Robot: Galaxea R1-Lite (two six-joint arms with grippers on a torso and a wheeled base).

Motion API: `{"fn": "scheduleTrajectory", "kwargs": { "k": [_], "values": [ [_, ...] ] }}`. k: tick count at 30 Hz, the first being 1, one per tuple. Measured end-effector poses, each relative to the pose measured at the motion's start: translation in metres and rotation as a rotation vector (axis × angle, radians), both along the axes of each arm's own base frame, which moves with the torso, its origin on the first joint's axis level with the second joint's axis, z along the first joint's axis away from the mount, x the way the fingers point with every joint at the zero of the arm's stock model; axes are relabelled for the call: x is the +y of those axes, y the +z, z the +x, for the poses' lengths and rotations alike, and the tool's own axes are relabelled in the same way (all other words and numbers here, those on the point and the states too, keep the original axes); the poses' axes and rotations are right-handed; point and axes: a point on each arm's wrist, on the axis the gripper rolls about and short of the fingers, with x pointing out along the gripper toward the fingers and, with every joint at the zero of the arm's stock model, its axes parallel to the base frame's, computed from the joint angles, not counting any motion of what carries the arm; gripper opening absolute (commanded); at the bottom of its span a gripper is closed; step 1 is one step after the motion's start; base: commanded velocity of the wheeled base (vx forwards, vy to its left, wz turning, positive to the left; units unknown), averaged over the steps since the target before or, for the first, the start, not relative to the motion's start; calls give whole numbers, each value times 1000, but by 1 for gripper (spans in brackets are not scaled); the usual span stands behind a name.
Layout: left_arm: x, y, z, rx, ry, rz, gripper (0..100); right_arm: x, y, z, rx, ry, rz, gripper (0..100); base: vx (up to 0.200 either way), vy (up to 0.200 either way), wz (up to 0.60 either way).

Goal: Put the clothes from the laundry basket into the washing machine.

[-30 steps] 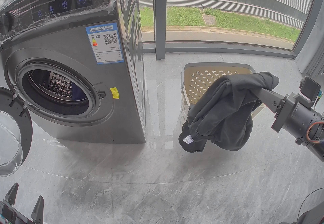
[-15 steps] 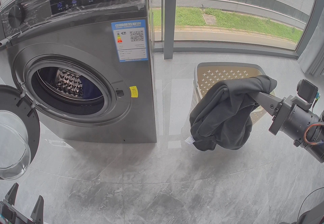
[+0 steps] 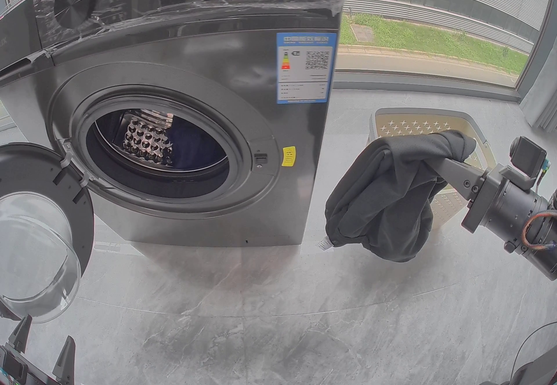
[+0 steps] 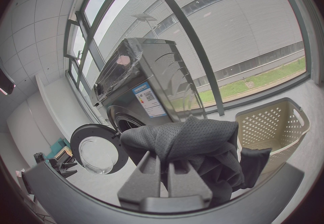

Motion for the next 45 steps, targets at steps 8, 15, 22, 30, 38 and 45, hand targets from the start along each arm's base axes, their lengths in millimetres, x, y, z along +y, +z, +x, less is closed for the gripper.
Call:
{"fn": "scheduleTrajectory", "kwargs": {
  "k": [8,15,22,30,38,45],
  "values": [
    [0,0,0,0,0,2,100,0,0,0,-1,-1,0,0,-50,0,0],
    [0,0,0,0,0,2,100,-2,0,2,1,-13,-1,0,-200,0,0],
    [0,0,0,0,0,2,100,-2,-1,2,3,-14,-2,0,0,29,0],
    [0,0,0,1,0,2,100,-3,-1,2,13,-13,8,0,0,200,0],
    [0,0,0,0,-1,2,100,-3,-1,2,11,-13,10,0,0,200,0],
    [0,0,0,0,0,0,100,-3,-1,2,11,-13,10,0,0,200,0]
  ]
}}
